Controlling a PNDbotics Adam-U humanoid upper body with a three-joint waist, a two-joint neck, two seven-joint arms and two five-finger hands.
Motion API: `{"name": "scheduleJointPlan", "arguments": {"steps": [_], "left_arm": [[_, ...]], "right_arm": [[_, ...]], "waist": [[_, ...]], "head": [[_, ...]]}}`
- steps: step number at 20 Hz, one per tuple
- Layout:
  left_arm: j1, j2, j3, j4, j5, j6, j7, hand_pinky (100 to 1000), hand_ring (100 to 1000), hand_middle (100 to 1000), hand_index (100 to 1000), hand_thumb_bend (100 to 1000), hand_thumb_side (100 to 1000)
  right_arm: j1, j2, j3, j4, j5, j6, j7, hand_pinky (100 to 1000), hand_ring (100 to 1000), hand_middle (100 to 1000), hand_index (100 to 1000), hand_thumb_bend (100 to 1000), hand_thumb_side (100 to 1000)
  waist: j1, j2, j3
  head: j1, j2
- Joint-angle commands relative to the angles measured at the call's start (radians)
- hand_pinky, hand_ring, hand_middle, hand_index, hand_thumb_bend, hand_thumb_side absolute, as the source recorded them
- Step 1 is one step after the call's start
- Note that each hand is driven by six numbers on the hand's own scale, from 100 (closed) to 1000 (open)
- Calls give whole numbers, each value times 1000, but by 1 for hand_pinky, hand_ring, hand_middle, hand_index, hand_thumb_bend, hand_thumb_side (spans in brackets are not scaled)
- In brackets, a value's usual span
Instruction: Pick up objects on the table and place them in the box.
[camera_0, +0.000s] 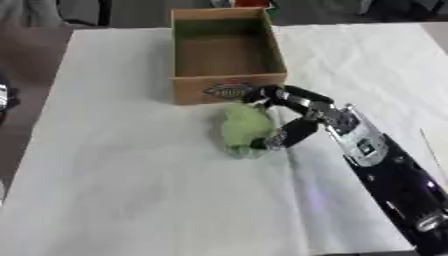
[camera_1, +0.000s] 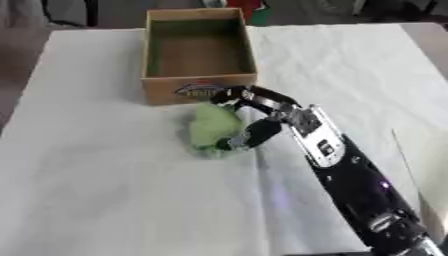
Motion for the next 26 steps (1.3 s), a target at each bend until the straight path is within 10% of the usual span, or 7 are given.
{"name": "scheduleJointPlan", "arguments": {"steps": [1,10,20,26], "left_arm": [[-8,16,3,-13,0,-2,-3,740,671,604,633,233,424],[-7,15,4,-13,1,-2,-3,740,672,605,634,231,425],[-7,15,4,-12,2,-1,-3,740,673,605,633,230,426],[-5,15,5,-12,2,-1,-3,740,673,605,634,229,426]], "right_arm": [[-19,-12,-5,-22,57,-14,40,811,923,842,887,585,283],[-19,-10,-14,-36,151,-41,28,761,828,728,816,515,174],[-17,-8,-27,-21,149,-27,-179,643,706,442,518,245,100],[-39,-10,-43,-38,116,-15,-262,625,683,386,463,259,100]], "waist": [[2,-16,-2],[2,-15,-4],[2,-16,-6],[2,-18,-8]], "head": [[0,3],[-2,3],[-3,1],[-3,1]]}}
